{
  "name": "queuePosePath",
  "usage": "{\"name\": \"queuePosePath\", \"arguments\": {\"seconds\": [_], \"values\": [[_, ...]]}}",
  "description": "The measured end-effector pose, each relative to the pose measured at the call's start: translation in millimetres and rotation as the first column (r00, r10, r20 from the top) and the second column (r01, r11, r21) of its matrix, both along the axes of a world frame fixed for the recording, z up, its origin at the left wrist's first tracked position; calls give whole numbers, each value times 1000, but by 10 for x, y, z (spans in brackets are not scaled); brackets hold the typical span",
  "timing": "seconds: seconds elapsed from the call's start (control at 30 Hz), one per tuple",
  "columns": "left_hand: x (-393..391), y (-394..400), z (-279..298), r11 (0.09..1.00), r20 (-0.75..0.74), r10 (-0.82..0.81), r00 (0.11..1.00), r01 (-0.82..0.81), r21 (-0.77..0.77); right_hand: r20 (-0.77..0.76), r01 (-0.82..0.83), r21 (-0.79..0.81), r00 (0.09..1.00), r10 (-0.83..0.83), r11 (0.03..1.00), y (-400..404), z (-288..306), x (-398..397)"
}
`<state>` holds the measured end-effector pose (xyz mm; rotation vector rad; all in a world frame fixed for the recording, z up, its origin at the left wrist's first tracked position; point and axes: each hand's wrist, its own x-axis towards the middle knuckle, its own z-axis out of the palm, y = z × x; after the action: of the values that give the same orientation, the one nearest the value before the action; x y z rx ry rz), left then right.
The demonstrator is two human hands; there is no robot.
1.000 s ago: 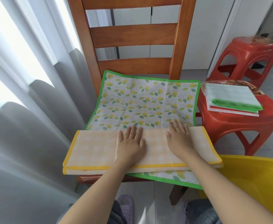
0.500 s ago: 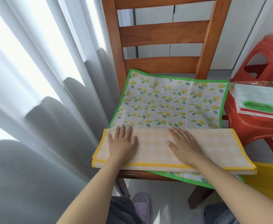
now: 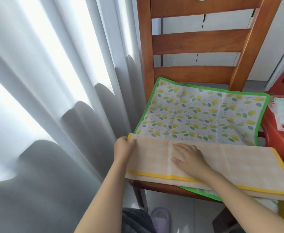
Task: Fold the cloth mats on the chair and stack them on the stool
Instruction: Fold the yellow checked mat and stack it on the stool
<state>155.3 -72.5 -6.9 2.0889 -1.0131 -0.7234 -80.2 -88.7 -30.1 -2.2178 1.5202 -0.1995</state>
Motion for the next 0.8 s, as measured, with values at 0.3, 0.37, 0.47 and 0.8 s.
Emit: {"name": "queuePosePath", "arguments": {"seconds": [0.3, 0.37, 0.47, 0.8], "values": [[124, 3, 33, 999, -202, -17, 979, 7, -50, -36, 13, 17, 999, -12, 1000, -4, 13, 19], [136, 10, 49, 993, -233, -31, 972, 4, -115, -36, 16, 21, 999, -16, 1000, -10, 16, 19], [145, 24, 113, 990, -261, -19, 965, -18, -139, -33, 9, 30, 999, -8, 1000, -1, 26, 26], [303, 77, 435, 946, -469, -293, 833, 324, -17, -83, -152, 187, 982, 170, 970, 12, 54, -82]]}}
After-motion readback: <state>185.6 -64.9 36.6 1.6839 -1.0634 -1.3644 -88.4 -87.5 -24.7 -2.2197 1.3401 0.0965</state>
